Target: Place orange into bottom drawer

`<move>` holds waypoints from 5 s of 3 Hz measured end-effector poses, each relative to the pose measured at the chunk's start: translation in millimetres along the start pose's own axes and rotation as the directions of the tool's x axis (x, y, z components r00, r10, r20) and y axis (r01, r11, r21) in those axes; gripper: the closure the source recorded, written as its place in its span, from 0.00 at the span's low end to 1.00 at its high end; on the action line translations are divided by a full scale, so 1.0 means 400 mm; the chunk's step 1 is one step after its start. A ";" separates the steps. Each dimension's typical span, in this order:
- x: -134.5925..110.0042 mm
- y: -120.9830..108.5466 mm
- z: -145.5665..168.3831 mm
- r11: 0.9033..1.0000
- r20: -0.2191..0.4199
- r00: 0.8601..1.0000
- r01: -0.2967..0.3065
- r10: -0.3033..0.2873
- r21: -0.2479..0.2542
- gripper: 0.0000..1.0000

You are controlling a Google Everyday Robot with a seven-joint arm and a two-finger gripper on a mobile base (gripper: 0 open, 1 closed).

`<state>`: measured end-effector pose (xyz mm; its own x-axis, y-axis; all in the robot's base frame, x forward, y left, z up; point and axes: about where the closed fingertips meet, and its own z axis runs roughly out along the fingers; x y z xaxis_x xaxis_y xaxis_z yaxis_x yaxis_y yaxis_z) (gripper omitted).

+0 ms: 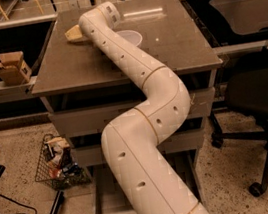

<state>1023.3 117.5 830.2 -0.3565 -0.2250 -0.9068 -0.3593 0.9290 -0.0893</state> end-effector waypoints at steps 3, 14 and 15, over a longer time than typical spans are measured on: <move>-0.028 0.006 -0.005 1.000 0.030 1.000 0.007 -0.007 -0.001 0.71; 0.402 -0.169 -1.194 0.977 -0.363 0.927 0.013 -0.092 -0.215 1.00; 0.664 -0.115 -1.071 0.975 -0.431 0.902 -0.058 -0.040 -0.214 1.00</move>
Offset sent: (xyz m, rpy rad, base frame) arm 0.0011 0.0036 0.0097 0.0045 -0.0258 0.0055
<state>575.5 -110.8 769.8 -0.6782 -0.3669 -0.6367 -0.5139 0.8562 0.0539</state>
